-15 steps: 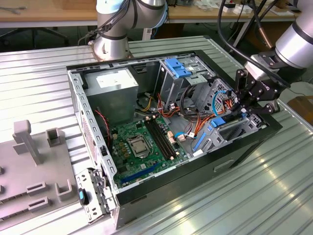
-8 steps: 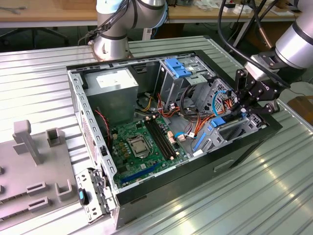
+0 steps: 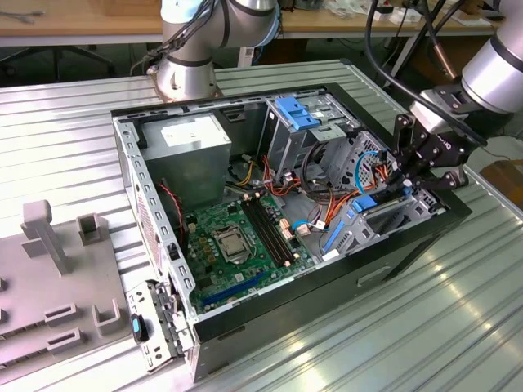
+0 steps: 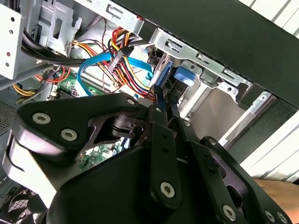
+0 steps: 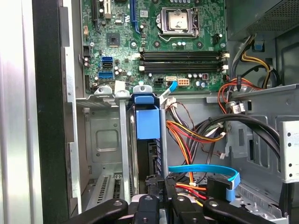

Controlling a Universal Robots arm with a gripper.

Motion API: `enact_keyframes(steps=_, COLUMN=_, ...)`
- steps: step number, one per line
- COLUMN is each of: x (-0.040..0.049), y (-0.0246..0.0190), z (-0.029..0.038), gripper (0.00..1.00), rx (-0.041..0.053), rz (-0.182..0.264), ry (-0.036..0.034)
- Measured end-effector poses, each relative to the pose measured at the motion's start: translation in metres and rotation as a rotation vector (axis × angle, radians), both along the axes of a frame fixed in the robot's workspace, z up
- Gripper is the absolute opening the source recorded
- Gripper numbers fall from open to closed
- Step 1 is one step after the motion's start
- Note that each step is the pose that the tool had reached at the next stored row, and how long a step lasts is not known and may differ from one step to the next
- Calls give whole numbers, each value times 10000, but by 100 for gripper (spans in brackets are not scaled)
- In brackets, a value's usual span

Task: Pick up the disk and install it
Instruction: 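Insert the first disk wire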

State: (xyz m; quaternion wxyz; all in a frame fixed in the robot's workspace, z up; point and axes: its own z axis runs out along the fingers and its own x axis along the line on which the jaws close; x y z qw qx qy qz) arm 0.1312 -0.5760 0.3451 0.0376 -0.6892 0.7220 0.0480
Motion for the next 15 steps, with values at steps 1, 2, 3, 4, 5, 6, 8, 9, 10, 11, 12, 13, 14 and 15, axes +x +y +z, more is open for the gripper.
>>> enact_keyframes(steps=1, x=0, y=0, z=-6, gripper=17, rx=1, rz=1, ry=0)
enact_keyframes(steps=2, x=0, y=0, z=-10, gripper=17, rx=-1, rz=1, ry=0)
enact_keyframes(steps=3, x=0, y=0, z=-13, gripper=17, rx=-2, rz=2, ry=0)
enact_keyframes(steps=4, x=0, y=0, z=-19, gripper=17, rx=-3, rz=2, ry=0)
enact_keyframes(steps=5, x=0, y=-1, z=-26, gripper=17, rx=-1, rz=4, ry=0)
enact_keyframes(steps=6, x=0, y=-1, z=-31, gripper=17, rx=-2, rz=4, ry=0)
enact_keyframes(steps=8, x=0, y=-1, z=-50, gripper=17, rx=1, rz=6, ry=0)
enact_keyframes(steps=9, x=0, y=-1, z=-63, gripper=17, rx=3, rz=7, ry=0)
enact_keyframes(steps=10, x=0, y=-1, z=-68, gripper=17, rx=-3, rz=8, ry=0)
enact_keyframes(steps=11, x=0, y=-1, z=-72, gripper=17, rx=-5, rz=7, ry=0)
enact_keyframes(steps=12, x=0, y=-1, z=-79, gripper=17, rx=-3, rz=8, ry=0)
enact_keyframes(steps=13, x=0, y=-1, z=-89, gripper=17, rx=-7, rz=8, ry=1)
enact_keyframes(steps=14, x=0, y=-1, z=-112, gripper=17, rx=-14, rz=8, ry=0)
enact_keyframes(steps=15, x=0, y=0, z=-121, gripper=17, rx=-6, rz=9, ry=0)
